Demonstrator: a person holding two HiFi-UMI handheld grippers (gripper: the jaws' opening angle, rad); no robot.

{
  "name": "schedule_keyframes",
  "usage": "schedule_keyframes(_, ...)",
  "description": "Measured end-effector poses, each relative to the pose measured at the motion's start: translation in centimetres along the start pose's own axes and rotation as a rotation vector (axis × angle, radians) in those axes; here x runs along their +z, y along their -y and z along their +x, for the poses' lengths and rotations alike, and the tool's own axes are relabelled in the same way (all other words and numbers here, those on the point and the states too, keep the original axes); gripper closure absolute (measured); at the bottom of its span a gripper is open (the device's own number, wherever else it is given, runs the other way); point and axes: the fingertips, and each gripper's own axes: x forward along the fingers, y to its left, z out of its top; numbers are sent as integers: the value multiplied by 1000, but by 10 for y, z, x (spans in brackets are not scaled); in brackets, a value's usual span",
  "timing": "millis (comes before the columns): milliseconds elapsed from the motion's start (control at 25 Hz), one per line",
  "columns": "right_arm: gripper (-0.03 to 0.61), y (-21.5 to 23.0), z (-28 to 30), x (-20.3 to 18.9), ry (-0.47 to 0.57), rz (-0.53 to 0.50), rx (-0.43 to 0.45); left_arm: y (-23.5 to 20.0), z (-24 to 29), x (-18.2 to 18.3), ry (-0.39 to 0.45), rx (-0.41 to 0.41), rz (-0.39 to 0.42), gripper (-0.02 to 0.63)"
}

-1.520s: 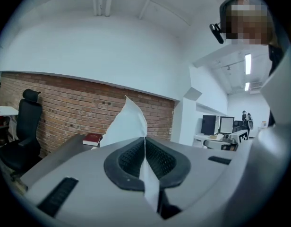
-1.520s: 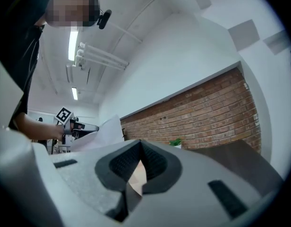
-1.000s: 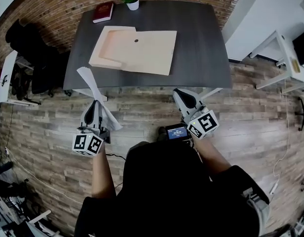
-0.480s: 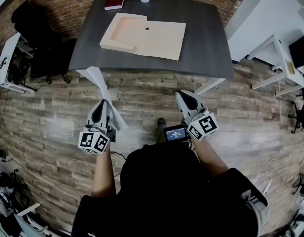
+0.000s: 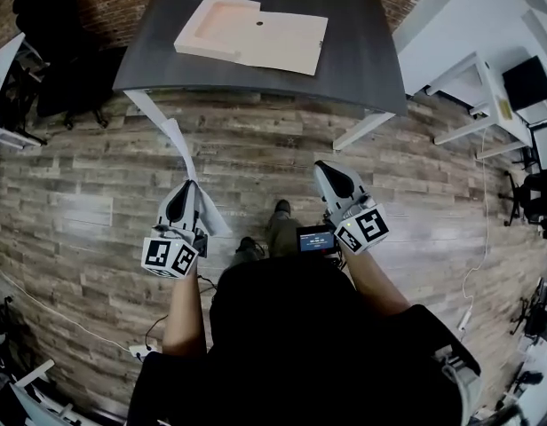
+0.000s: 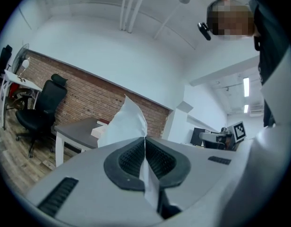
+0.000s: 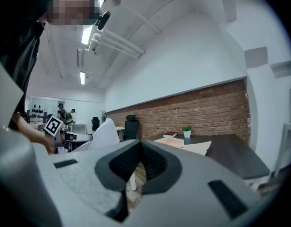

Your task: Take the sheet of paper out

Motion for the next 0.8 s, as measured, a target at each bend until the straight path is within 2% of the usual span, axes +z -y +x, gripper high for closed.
schedule_keyframes(240, 575, 19, -32, 9, 26, -10, -21, 38, -1, -15, 5, -25, 15, 615)
schedule_keyframes(440, 575, 49, -42, 6, 39, 11, -26, 61, 19, -12, 22, 8, 39, 615)
schedule_keyframes(800, 575, 105, -93, -15, 9, 14, -44, 118, 48, -19, 36, 16, 53, 615)
